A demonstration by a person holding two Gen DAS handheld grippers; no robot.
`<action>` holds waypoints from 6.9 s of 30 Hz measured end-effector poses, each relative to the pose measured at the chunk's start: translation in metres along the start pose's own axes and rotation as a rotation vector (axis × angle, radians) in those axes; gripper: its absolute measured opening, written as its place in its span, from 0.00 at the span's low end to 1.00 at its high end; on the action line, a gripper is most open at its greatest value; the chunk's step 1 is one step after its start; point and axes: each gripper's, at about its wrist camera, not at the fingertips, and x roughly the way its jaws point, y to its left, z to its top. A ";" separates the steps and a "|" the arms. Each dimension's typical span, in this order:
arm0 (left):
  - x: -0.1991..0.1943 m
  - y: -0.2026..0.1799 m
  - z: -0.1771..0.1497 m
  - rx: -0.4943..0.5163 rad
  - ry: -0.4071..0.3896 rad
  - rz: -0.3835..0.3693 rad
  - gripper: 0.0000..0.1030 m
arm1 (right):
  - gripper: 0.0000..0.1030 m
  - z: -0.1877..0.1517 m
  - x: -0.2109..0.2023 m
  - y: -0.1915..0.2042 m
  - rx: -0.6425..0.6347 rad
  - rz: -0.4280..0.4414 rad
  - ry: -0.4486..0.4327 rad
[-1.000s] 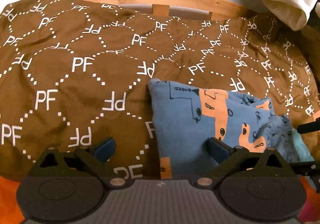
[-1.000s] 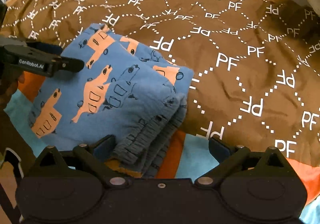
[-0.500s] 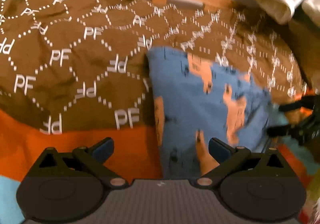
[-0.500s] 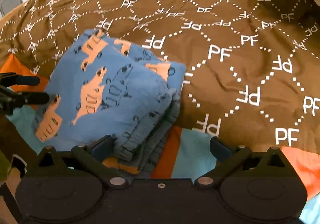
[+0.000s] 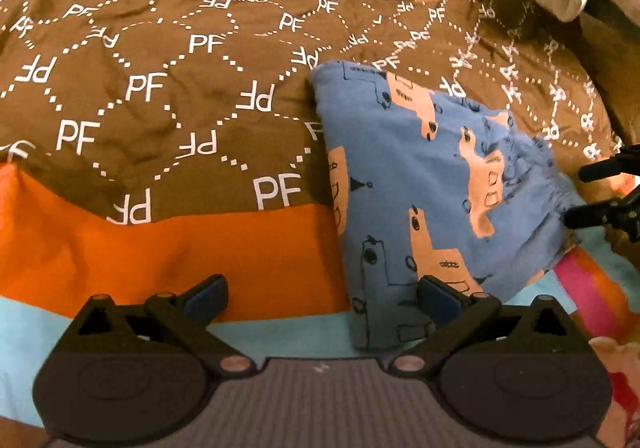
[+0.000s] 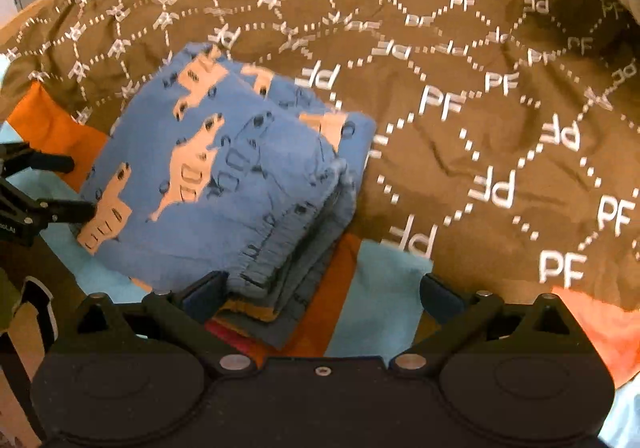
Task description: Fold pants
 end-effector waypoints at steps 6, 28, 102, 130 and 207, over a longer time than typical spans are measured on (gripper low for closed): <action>-0.004 0.010 0.011 -0.086 -0.051 -0.167 1.00 | 0.99 0.029 -0.014 -0.020 0.021 0.105 -0.111; 0.023 0.011 0.012 -0.169 0.026 -0.245 0.89 | 0.68 0.055 0.054 -0.059 0.247 0.330 -0.009; -0.021 -0.016 0.045 -0.135 0.043 -0.174 0.15 | 0.19 0.058 -0.041 0.030 -0.097 0.019 -0.220; 0.039 -0.009 0.142 -0.095 -0.070 -0.083 0.15 | 0.20 0.160 0.017 -0.031 0.012 -0.006 -0.311; -0.041 -0.021 0.017 -0.078 -0.293 0.128 1.00 | 0.99 -0.019 -0.067 0.034 0.211 -0.078 -0.401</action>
